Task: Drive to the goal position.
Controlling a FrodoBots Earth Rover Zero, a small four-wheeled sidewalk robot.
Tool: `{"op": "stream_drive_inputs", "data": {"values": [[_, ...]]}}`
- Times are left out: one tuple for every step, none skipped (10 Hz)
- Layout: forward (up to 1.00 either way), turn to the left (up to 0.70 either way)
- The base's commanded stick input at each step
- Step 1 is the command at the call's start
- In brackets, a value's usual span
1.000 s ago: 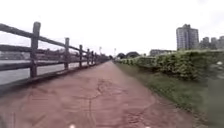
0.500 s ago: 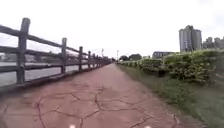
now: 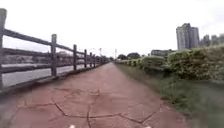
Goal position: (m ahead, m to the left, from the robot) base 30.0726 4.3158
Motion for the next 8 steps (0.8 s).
{"op": "stream_drive_inputs", "data": {"values": [[1.00, 0.02], [1.00, 0.02], [1.00, 0.02], [1.00, 0.02], [1.00, 0.02], [1.00, 0.02], [1.00, 0.02], [1.00, 0.02]]}}
